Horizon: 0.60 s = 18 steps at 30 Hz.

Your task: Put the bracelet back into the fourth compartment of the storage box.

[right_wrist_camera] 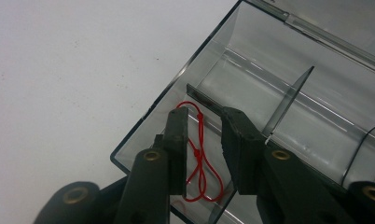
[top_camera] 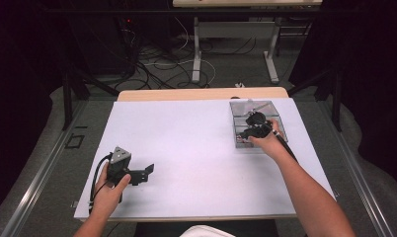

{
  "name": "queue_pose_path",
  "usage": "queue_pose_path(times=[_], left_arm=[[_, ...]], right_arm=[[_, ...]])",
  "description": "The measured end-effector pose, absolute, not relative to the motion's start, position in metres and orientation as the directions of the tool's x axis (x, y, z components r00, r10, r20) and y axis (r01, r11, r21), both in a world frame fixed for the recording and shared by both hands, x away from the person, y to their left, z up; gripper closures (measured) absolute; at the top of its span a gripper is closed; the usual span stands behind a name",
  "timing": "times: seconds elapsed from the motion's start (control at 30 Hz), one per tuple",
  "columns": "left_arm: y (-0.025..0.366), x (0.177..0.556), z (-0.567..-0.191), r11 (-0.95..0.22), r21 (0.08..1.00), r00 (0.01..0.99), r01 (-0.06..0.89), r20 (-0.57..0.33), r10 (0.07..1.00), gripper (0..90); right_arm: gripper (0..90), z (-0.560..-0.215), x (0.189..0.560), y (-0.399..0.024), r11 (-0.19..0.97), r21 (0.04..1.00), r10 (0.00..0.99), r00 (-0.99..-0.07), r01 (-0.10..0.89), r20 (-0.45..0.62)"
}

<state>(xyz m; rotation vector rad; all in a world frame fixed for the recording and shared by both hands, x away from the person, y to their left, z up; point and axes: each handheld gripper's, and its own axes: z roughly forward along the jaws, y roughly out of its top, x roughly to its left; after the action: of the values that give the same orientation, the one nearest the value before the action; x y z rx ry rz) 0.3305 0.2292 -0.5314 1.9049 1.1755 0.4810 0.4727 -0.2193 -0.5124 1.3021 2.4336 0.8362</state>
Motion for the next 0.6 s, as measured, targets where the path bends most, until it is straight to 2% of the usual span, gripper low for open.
queue_pose_path(times=[0.3,0.5,0.6], left_arm=[[0.2291,0.3314,-0.5315,-0.228,0.804,0.489,0.549,-0.088,0.868,1.7],[0.2294,0.3306,-0.5314,-0.228,0.798,0.492,0.557,-0.097,0.865,1.6],[0.2300,0.3305,-0.5316,-0.233,0.803,0.491,0.548,-0.084,0.867,1.6]], right_arm=[[59.3,-0.5090,0.4722,-0.2225,0.408,0.624,0.834,-0.550,0.667,0.043],[47.5,-0.5073,0.4721,-0.2240,0.375,0.638,0.858,-0.513,0.672,0.036],[44.4,-0.5061,0.4725,-0.2255,0.366,0.644,0.865,-0.500,0.672,0.030]])
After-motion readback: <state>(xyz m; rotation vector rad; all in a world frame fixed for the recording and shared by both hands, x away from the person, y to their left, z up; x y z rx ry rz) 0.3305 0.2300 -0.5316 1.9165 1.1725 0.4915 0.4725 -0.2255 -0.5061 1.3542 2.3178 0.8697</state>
